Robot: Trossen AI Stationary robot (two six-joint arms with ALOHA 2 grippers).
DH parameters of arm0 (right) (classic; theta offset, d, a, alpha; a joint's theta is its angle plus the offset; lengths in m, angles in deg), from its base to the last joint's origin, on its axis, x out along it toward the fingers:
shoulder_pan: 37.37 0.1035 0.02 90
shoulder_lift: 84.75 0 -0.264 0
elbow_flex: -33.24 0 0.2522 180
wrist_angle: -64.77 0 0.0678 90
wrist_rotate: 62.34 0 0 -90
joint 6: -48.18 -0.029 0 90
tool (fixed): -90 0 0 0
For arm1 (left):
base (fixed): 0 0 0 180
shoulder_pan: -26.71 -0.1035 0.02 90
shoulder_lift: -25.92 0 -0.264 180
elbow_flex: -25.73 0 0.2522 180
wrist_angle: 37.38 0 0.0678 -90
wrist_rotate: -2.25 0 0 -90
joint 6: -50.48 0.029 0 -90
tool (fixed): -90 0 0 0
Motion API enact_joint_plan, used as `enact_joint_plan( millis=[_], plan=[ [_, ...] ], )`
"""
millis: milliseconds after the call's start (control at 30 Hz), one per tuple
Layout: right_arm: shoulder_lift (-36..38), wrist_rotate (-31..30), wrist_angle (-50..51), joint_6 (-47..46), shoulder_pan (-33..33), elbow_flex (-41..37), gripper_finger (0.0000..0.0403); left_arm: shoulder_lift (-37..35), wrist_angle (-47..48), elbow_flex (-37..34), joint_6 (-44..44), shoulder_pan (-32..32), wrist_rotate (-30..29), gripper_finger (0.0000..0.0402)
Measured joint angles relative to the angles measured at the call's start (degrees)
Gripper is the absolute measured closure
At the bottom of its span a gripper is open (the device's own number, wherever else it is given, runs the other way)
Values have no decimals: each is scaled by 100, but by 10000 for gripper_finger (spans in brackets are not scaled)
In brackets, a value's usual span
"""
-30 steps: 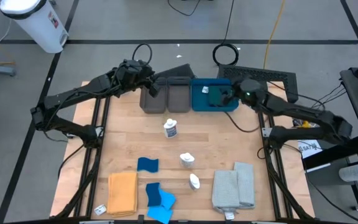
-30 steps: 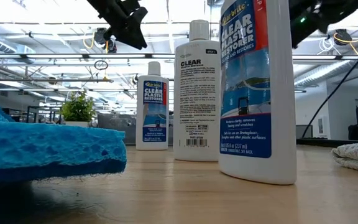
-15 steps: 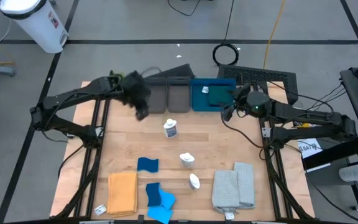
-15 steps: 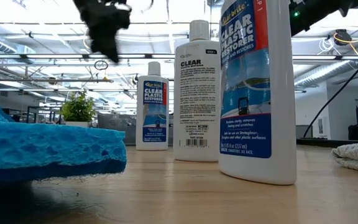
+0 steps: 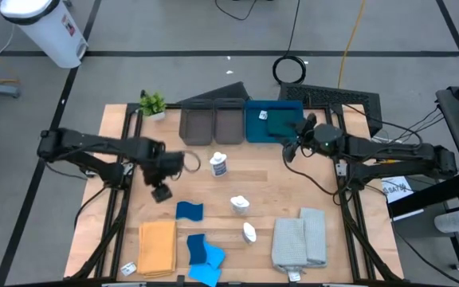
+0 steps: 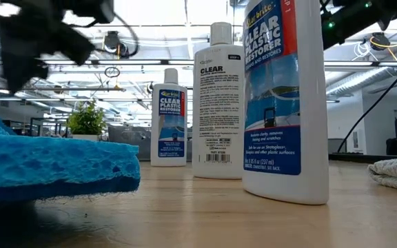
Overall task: Pick & Place Kitchen Items
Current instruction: Put the yellow towel into the blue bin
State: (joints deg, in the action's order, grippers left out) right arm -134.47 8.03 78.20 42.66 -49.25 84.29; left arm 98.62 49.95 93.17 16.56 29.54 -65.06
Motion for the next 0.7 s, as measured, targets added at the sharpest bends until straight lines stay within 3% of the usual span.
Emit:
enact_joint_plan(
  millis=[133,333,467,700],
  plan=[
    [0,759,-633,-140,0,-237,124,-2,-526,-459,-603,837,477,105],
    [0,1692,-1396,-231,0,-458,124,-40,-2140,-1332,-1301,1802,578,76],
    [-2,1753,-1422,-181,90,-461,124,-41,-3123,-1890,-1737,2046,458,74],
    [0,1664,-1535,64,310,-462,124,-43,-3685,-2574,-2068,2390,486,89]
  ],
)
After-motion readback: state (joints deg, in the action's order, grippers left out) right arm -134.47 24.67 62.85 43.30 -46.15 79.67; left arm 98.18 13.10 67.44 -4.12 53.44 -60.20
